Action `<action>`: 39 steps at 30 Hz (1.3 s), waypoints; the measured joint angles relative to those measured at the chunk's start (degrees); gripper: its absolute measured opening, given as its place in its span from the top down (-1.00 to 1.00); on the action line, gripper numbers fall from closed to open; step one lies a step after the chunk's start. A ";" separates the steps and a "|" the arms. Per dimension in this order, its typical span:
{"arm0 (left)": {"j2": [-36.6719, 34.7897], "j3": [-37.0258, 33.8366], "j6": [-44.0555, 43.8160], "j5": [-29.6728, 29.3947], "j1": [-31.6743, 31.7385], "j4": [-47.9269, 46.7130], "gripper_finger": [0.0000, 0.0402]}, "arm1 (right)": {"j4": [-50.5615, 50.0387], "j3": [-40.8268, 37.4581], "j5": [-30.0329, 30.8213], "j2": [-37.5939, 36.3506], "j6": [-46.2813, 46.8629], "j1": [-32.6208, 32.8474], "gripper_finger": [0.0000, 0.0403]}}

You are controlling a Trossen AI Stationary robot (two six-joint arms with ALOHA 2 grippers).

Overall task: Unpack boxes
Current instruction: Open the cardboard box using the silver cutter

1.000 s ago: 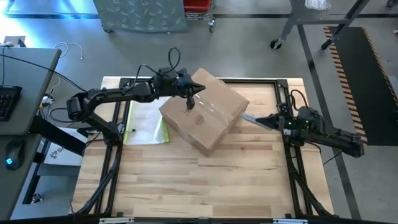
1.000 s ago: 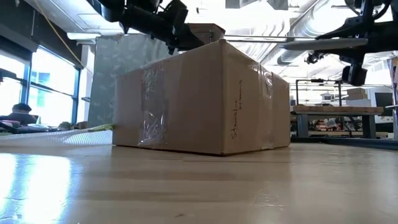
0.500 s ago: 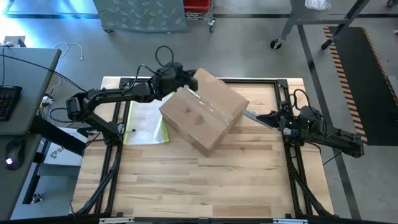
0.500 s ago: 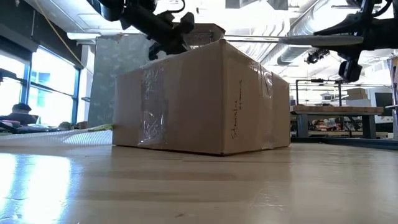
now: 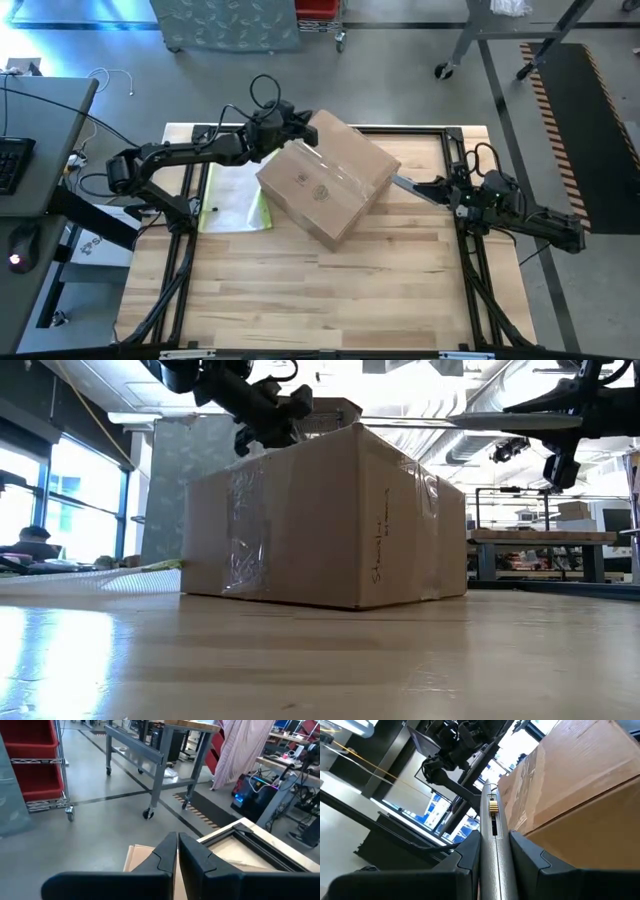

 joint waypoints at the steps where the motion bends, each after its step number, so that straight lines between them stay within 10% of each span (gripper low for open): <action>1: 0.00 0.00 0.00 0.00 0.00 0.00 0.99 | 0.01 0.00 -0.01 0.00 0.00 0.00 0.71; 39: 0.00 0.00 0.02 -0.04 0.00 0.00 0.99 | -2.35 0.00 2.25 0.00 -0.57 -0.02 0.71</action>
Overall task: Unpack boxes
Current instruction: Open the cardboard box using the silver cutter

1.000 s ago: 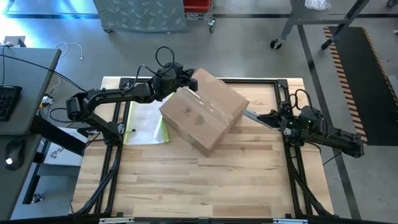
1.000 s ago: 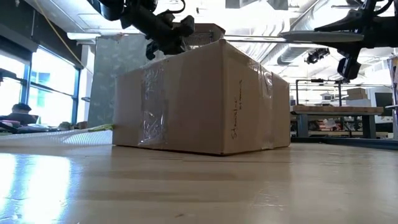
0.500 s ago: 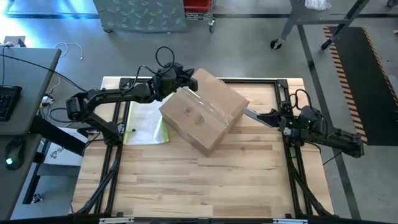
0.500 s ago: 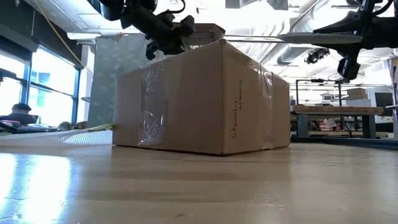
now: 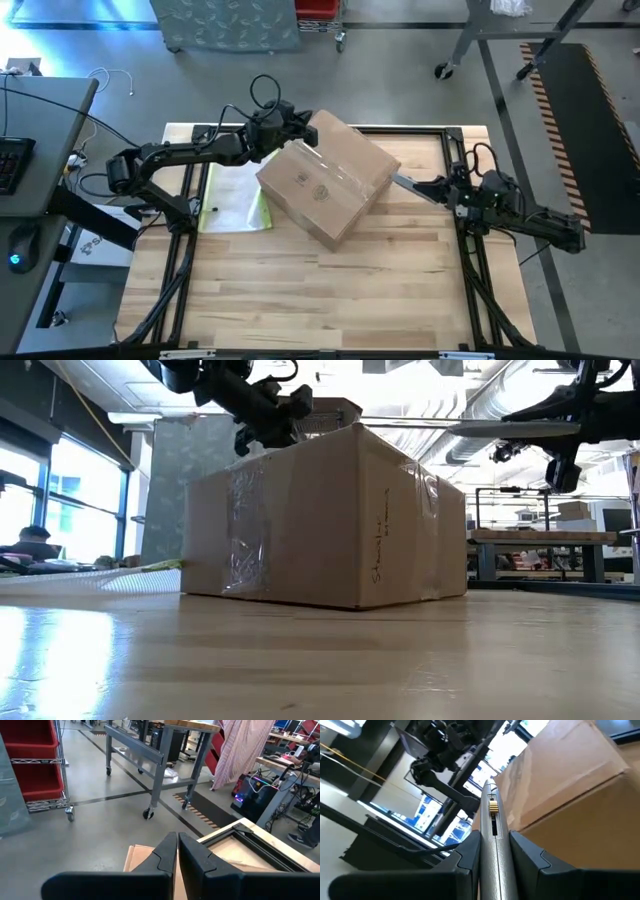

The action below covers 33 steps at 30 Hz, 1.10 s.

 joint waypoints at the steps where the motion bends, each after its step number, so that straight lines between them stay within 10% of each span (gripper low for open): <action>1: 0.00 0.00 -0.02 0.00 0.00 0.00 0.99 | -0.54 0.00 0.09 0.02 0.02 0.00 0.71; 33: 0.35 -0.07 3.61 10.41 -0.62 2.03 1.00 | -1.85 0.00 4.24 0.02 0.13 0.02 0.71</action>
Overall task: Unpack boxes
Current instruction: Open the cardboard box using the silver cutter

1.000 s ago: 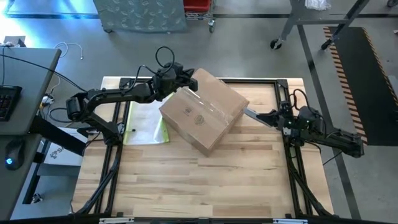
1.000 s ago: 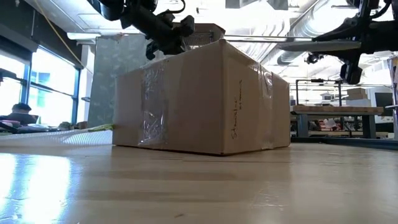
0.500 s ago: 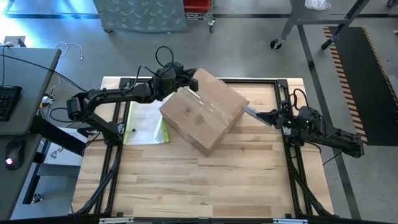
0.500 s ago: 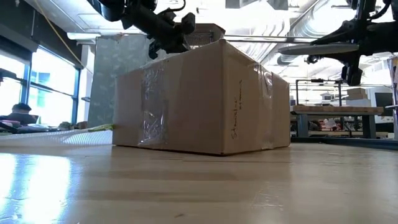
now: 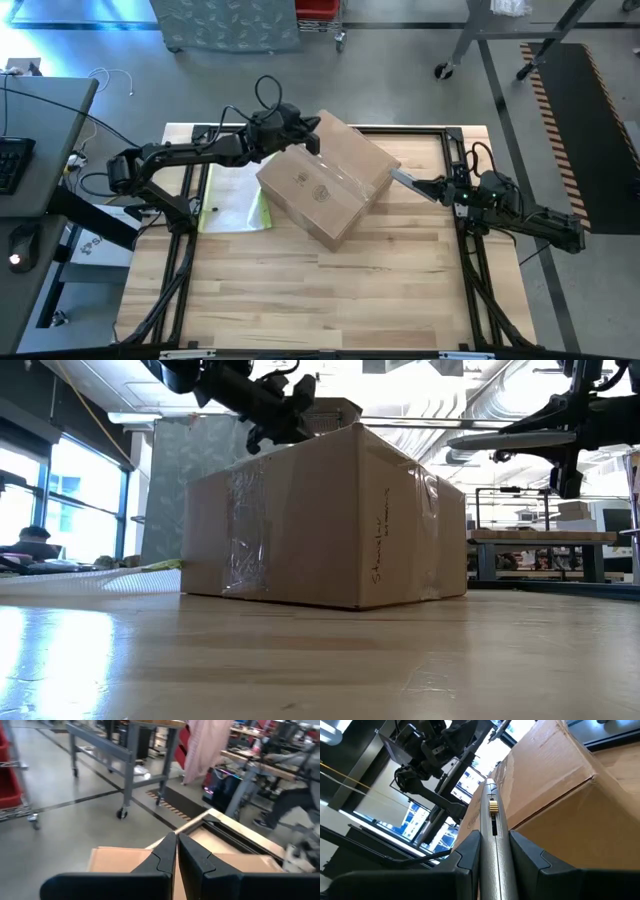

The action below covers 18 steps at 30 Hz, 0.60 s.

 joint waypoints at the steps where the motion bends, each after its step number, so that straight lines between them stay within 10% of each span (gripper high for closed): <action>1: 0.00 0.00 1.06 1.41 0.12 0.01 1.00 | 0.00 0.00 -0.02 0.00 0.00 -0.02 0.71; 18: 5.11 11.20 21.08 23.95 0.29 -7.37 1.00 | -11.20 7.43 -0.23 3.07 7.45 -0.01 0.71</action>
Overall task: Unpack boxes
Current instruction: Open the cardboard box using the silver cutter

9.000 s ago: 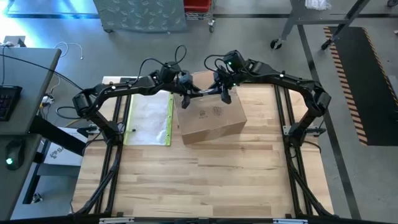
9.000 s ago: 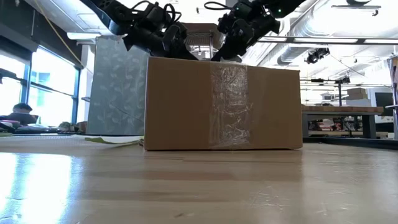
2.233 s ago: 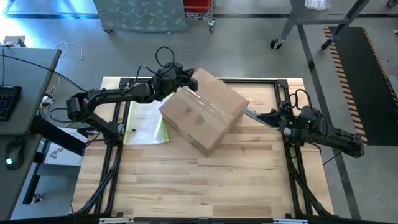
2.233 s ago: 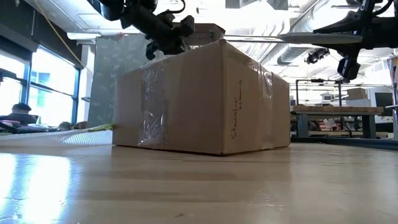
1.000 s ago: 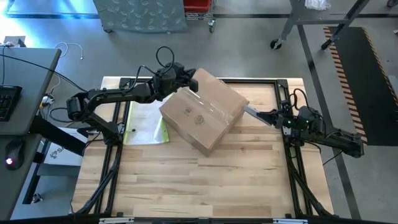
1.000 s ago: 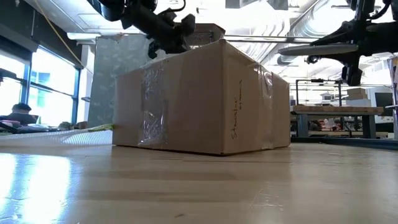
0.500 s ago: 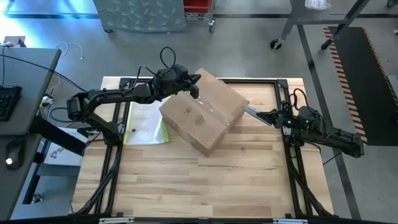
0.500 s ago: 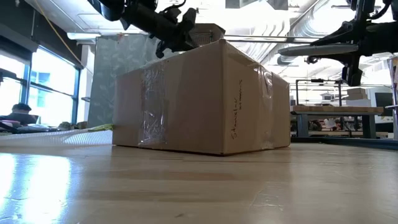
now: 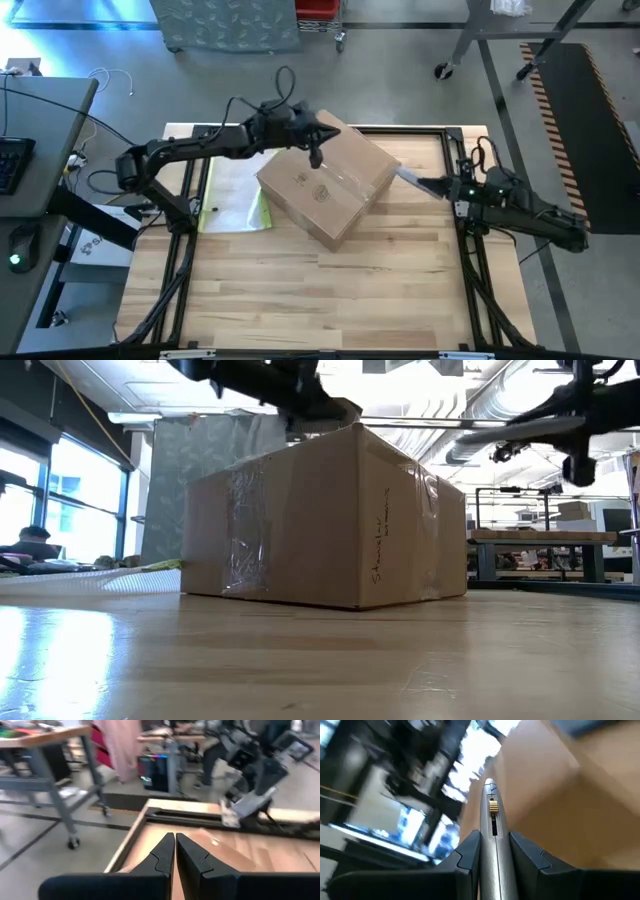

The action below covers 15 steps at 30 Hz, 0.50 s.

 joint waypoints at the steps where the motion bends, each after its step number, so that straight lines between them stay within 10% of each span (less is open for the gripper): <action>1: 1.29 1.29 0.71 1.75 0.00 -0.88 1.00 | -1.30 0.09 -1.89 1.04 0.85 0.05 0.71; 15: 10.18 11.57 9.82 9.41 -0.65 -14.55 1.00 | 2.63 0.07 -7.13 8.66 1.99 5.13 0.71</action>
